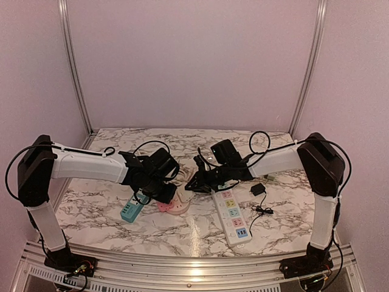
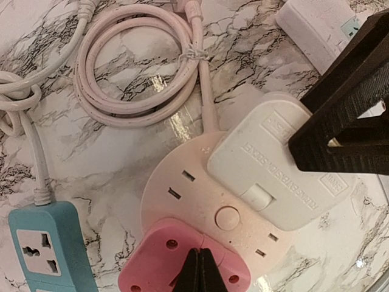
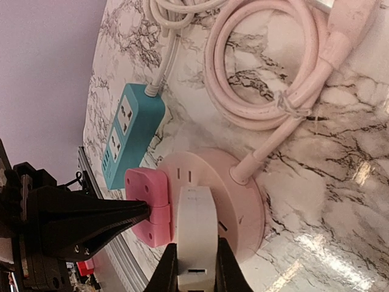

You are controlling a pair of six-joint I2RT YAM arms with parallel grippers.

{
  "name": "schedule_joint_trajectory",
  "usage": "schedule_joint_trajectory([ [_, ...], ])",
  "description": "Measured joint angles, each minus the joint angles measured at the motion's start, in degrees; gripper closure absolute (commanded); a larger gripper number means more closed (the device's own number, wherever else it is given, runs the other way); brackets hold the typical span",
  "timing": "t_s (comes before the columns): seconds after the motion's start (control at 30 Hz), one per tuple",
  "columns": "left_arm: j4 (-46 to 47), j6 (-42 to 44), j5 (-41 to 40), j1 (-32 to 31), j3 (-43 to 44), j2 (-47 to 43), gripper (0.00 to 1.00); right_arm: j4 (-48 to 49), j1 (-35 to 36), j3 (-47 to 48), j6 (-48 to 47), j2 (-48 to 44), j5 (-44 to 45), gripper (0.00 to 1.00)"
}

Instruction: Pull the plug off the socket

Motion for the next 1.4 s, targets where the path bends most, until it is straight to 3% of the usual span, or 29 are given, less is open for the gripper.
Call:
schedule_joint_trajectory([
  [1.4,2.4,-0.8,-2.8,-1.2,-1.0,0.0,1.0,-1.3,-0.9,0.7,2.5,0.0,-0.9,1.0],
])
